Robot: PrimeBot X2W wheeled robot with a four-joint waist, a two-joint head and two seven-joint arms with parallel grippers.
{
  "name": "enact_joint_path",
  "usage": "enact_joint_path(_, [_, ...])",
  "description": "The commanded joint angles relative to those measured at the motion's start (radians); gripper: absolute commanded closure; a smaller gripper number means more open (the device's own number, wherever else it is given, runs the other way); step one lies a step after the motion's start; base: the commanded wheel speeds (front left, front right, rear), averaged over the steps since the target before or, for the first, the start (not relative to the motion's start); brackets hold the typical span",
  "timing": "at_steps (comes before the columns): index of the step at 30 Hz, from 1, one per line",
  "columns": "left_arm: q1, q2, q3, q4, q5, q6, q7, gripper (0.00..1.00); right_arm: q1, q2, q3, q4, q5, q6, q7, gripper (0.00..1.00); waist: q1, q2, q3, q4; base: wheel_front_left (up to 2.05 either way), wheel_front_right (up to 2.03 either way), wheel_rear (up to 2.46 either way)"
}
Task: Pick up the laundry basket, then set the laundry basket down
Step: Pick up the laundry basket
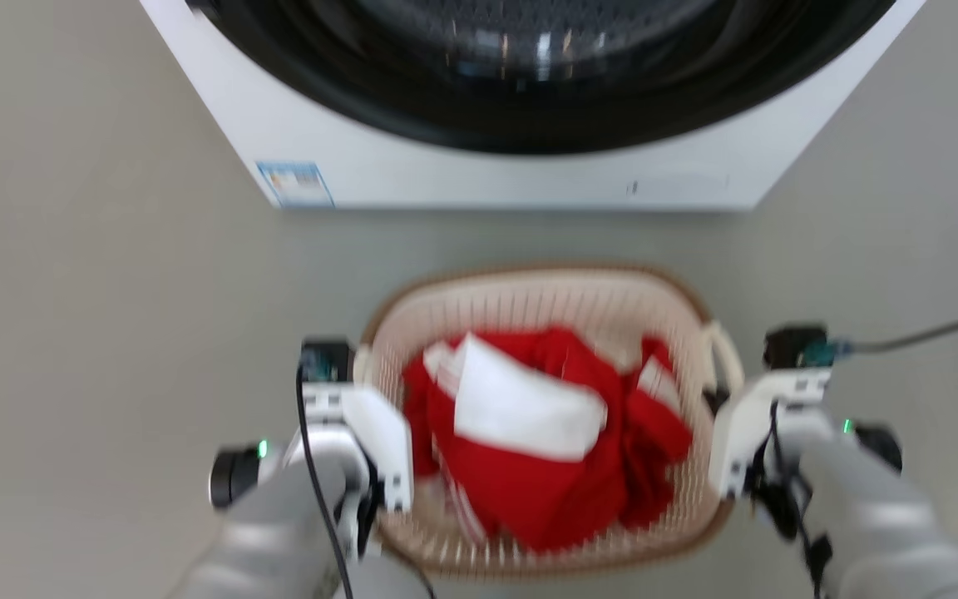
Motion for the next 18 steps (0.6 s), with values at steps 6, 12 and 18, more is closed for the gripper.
enact_joint_path(6, [0.097, 0.011, 0.007, 0.017, 0.009, -0.034, 0.026, 1.00, 0.124, 0.033, -0.029, -0.010, -0.034, 0.000, 0.041, 1.00, -0.0001, 0.0000, -0.223, 0.009, 0.00, 0.00, 0.00])
enact_joint_path(12, [0.159, 0.011, 0.007, 0.030, 0.022, -0.059, 0.049, 1.00, 0.186, 0.052, -0.082, -0.010, -0.074, 0.000, 0.081, 1.00, -0.0001, 0.0000, -0.313, 0.001, 0.00, 0.00, 0.00])
enact_joint_path(18, [0.191, 0.011, 0.007, 0.036, 0.028, -0.078, 0.090, 1.00, 0.219, 0.064, -0.141, -0.010, -0.127, 0.000, 0.124, 1.00, -0.0001, 0.0000, -0.365, -0.011, 0.00, 0.00, 0.00])
